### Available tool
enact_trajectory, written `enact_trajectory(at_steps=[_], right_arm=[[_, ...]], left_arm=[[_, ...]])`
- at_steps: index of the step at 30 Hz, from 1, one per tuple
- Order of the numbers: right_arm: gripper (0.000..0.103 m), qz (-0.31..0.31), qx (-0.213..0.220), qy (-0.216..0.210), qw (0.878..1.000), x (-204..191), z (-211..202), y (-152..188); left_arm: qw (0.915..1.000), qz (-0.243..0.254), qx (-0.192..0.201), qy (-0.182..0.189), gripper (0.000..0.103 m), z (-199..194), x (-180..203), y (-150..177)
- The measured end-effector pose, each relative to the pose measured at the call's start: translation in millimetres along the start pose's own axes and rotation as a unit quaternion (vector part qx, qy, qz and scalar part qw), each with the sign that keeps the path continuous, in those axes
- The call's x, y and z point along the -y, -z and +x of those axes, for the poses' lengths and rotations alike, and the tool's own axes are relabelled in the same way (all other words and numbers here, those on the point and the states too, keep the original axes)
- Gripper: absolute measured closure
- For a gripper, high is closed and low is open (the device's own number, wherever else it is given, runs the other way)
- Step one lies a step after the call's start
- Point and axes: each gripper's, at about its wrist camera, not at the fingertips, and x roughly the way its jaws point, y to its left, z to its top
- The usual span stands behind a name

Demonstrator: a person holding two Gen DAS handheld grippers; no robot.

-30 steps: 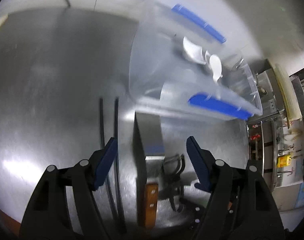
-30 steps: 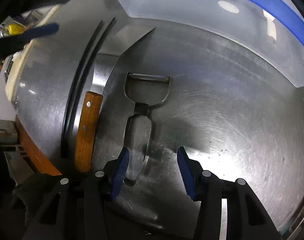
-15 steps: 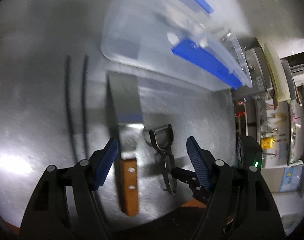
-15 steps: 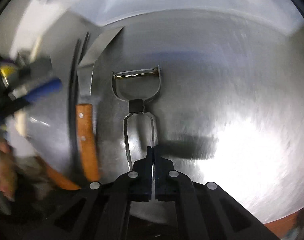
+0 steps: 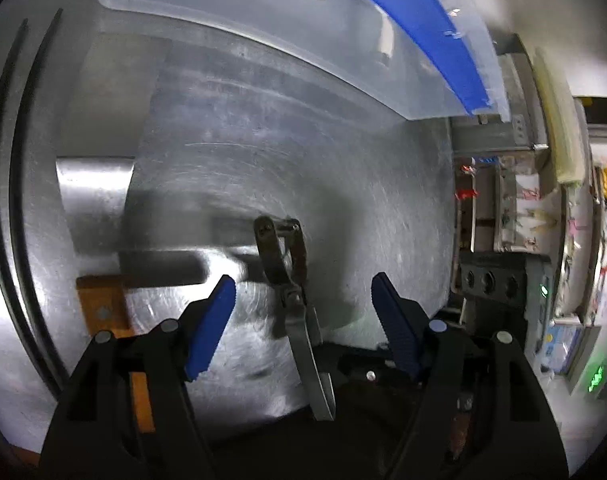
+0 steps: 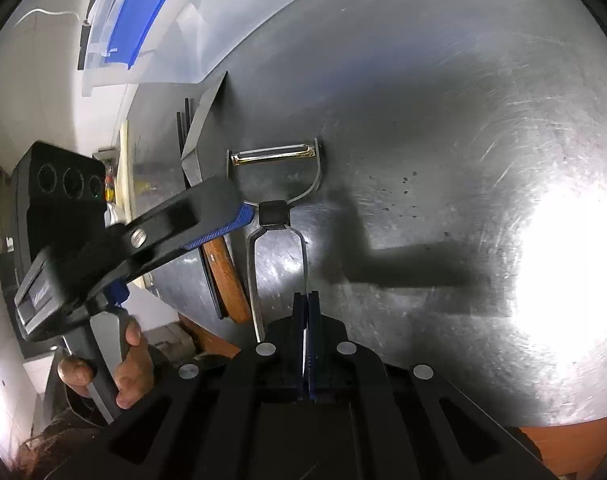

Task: Organize utensils
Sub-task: 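Move the right gripper to the peeler handle and close on it, then carry the metal peeler over the clear box and open the right gripper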

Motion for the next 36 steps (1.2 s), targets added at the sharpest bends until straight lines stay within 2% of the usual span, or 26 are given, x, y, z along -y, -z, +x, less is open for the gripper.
enact_trajectory(at_steps=[1,3,4,9,11,13,17,20,22,24,27,28,31,36], right_arm=[[0.1,-0.003,-0.002,0.001,1.0,1,0,-1],[0.1,-0.011,-0.006,0.001,1.0,1,3,-3],[0.1,-0.014,-0.007,0.001,1.0,1,3,-4],[0.1,-0.028,-0.005,-0.003,1.0,-10,-14,1],[0.1,-0.049,0.008,-0.004,0.999,-25,-40,16],[0.1,-0.078,0.031,-0.007,0.996,-42,-62,20],[0.1,-0.127,0.093,-0.014,0.987,-71,-111,20],[0.1,-0.16,0.145,-0.005,0.976,-94,-153,6],[0.1,-0.175,0.181,0.009,0.968,-109,-181,-18],[0.1,-0.185,0.198,0.029,0.962,-120,-193,-41],[0.1,-0.185,0.202,0.075,0.959,-132,-196,-92],[0.1,-0.177,0.2,0.093,0.959,-133,-191,-115],[0.099,-0.154,0.176,0.133,0.963,-132,-169,-165],[0.099,-0.123,0.134,0.193,0.964,-116,-125,-219]], left_arm=[[1.0,-0.002,0.002,-0.009,0.051,3,2,0],[0.9999,-0.013,0.0,-0.007,0.081,8,3,0],[0.9998,-0.017,0.0,-0.007,0.087,10,2,0],[0.9995,-0.022,0.022,0.002,0.089,0,6,3],[0.9991,-0.008,0.038,0.018,0.089,-15,16,4],[0.9973,0.015,0.06,0.039,0.089,-35,30,5],[0.9875,0.078,0.112,0.079,0.089,-82,73,-9],[0.9753,0.137,0.144,0.096,0.089,-111,110,-41],[0.9676,0.17,0.161,0.095,0.089,-124,130,-68],[0.9623,0.196,0.168,0.085,0.089,-132,148,-103],[0.9644,0.197,0.157,0.079,0.089,-126,156,-161],[0.9679,0.186,0.149,0.079,0.089,-119,152,-187],[0.9772,0.165,0.116,0.066,0.089,-90,131,-238],[0.9878,0.131,0.06,0.057,0.089,-41,94,-288]])
